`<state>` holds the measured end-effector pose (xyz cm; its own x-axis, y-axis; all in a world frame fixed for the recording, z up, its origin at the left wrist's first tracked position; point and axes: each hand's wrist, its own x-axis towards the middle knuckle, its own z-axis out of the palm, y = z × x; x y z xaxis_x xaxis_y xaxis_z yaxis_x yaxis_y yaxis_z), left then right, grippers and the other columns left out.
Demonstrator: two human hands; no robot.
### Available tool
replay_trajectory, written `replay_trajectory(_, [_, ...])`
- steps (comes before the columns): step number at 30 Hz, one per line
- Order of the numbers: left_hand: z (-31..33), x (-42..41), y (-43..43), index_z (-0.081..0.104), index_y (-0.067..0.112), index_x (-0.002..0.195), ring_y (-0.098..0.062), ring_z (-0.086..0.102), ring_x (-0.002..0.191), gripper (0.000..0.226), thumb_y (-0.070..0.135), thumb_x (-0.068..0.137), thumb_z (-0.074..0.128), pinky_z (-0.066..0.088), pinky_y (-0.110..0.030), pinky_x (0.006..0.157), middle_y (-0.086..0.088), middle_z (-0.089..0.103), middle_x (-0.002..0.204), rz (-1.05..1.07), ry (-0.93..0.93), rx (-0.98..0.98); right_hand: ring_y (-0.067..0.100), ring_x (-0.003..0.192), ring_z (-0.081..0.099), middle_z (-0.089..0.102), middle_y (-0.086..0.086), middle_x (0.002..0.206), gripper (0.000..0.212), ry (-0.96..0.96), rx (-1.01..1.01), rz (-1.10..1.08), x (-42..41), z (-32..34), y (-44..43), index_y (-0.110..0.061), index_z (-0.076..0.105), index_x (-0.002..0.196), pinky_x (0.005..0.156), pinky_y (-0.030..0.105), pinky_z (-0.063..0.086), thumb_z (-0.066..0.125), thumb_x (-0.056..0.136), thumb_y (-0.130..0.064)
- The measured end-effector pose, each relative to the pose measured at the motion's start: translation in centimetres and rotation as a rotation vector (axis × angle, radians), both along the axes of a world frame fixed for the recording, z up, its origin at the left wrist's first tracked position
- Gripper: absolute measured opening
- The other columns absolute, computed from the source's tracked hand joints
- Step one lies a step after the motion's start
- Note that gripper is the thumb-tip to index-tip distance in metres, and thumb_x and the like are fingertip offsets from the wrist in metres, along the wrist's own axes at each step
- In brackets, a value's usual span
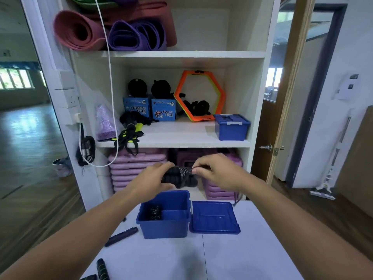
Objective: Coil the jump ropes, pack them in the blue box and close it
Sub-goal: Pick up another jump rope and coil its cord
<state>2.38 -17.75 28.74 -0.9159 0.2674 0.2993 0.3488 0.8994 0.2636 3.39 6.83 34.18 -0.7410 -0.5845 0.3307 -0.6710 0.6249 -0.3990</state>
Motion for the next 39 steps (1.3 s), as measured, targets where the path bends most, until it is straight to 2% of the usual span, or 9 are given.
replay_trajectory(7, [1.1, 5.4, 2.9, 0.050, 0.041, 0.123, 0.006, 0.062, 0.100, 0.054, 0.043, 0.079, 0.081, 0.051, -0.020, 0.087, 0.024, 0.066, 0.109, -0.264, -0.163, 0.266, 0.000, 0.086, 0.063, 0.070, -0.017, 0.089, 0.015, 0.023, -0.105, 0.023, -1.6, 2.0, 1.7, -0.020, 0.076, 0.099, 0.077, 0.014, 0.048, 0.067, 0.092, -0.030])
replay_trajectory(12, [2.0, 7.6, 3.1, 0.053, 0.029, 0.122, -0.009, 0.070, 0.102, 0.053, 0.016, 0.080, 0.083, 0.055, -0.026, 0.087, 0.013, 0.071, 0.110, -0.390, -0.313, 0.528, 0.011, 0.072, 0.064, 0.074, 0.004, 0.079, 0.005, -0.286, -0.372, 0.040, -1.9, -1.7, 2.6, -0.019, 0.076, 0.083, 0.072, 0.026, 0.052, 0.073, 0.086, -0.018])
replay_trajectory(16, [2.7, 7.8, 2.7, 0.055, 0.022, 0.121, -0.008, 0.065, 0.084, 0.045, 0.009, 0.084, 0.078, 0.053, -0.023, 0.074, 0.008, 0.069, 0.094, -0.405, -0.326, 0.731, 0.004, 0.056, 0.059, 0.068, -0.006, 0.061, 0.027, -0.537, -0.630, 0.024, -0.8, -5.5, 1.9, -0.012, 0.067, 0.077, 0.055, 0.017, 0.045, 0.054, 0.094, 0.005])
replay_trajectory(21, [2.5, 5.8, 2.2, 0.059, 0.026, 0.114, -0.010, 0.066, 0.080, 0.043, 0.034, 0.076, 0.077, 0.054, -0.027, 0.070, 0.003, 0.073, 0.093, -0.220, -0.208, 0.916, 0.010, 0.044, 0.033, 0.056, -0.003, 0.060, 0.026, -0.619, -0.653, -0.038, 0.9, -9.2, -0.8, -0.009, 0.070, 0.092, 0.042, 0.021, 0.027, 0.052, 0.102, -0.025])
replay_trajectory(25, [1.1, 3.0, 1.5, 0.056, 0.023, 0.112, -0.014, 0.064, 0.079, 0.036, 0.030, 0.084, 0.079, 0.053, -0.028, 0.069, -0.009, 0.068, 0.097, -0.052, -0.103, 0.880, 0.004, 0.044, 0.038, 0.054, -0.005, 0.061, 0.025, -0.553, -0.518, -0.075, 1.0, -10.3, -2.1, -0.011, 0.070, 0.101, 0.047, 0.018, 0.034, 0.052, 0.102, -0.028])
replay_trajectory(27, [0.9, 1.7, 0.9, 0.053, 0.021, 0.112, -0.012, 0.063, 0.079, 0.037, 0.031, 0.086, 0.077, 0.050, -0.020, 0.066, -0.001, 0.067, 0.095, 0.100, 0.001, 0.811, 0.003, 0.048, 0.043, 0.055, -0.006, 0.058, 0.026, -0.497, -0.380, -0.068, 1.2, -10.9, -2.2, -0.013, 0.069, 0.097, 0.053, 0.021, 0.038, 0.051, 0.102, -0.031])
replay_trajectory(30, [0.5, 0.4, -0.5, 0.049, 0.020, 0.116, -0.016, 0.062, 0.083, 0.043, 0.035, 0.086, 0.076, 0.049, -0.028, 0.066, 0.002, 0.067, 0.097, 0.250, 0.074, 0.617, 0.008, 0.057, 0.045, 0.055, -0.004, 0.062, 0.029, -0.392, -0.227, -0.077, 1.4, -10.8, -1.9, -0.013, 0.063, 0.086, 0.061, 0.027, 0.040, 0.051, 0.100, -0.035])
replay_trajectory(34, [-1.1, -0.7, -1.6, 0.047, 0.016, 0.114, -0.024, 0.061, 0.088, 0.044, 0.037, 0.087, 0.074, 0.052, -0.042, 0.077, -0.006, 0.064, 0.104, 0.268, 0.064, 0.317, 0.015, 0.067, 0.051, 0.064, 0.000, 0.078, 0.024, -0.208, 0.021, -0.031, 1.8, -8.9, -1.7, -0.020, 0.062, 0.089, 0.062, 0.032, 0.040, 0.050, 0.100, -0.038])
replay_trajectory(39, [-2.2, -0.6, -1.3, 0.043, 0.020, 0.114, -0.021, 0.058, 0.089, 0.042, 0.037, 0.089, 0.072, 0.051, -0.038, 0.074, -0.003, 0.058, 0.109, 0.172, -0.056, 0.150, 0.019, 0.080, 0.060, 0.069, -0.003, 0.090, 0.026, 0.006, 0.177, -0.038, 1.2, -5.1, -0.8, -0.024, 0.066, 0.102, 0.072, 0.041, 0.052, 0.048, 0.100, -0.043])
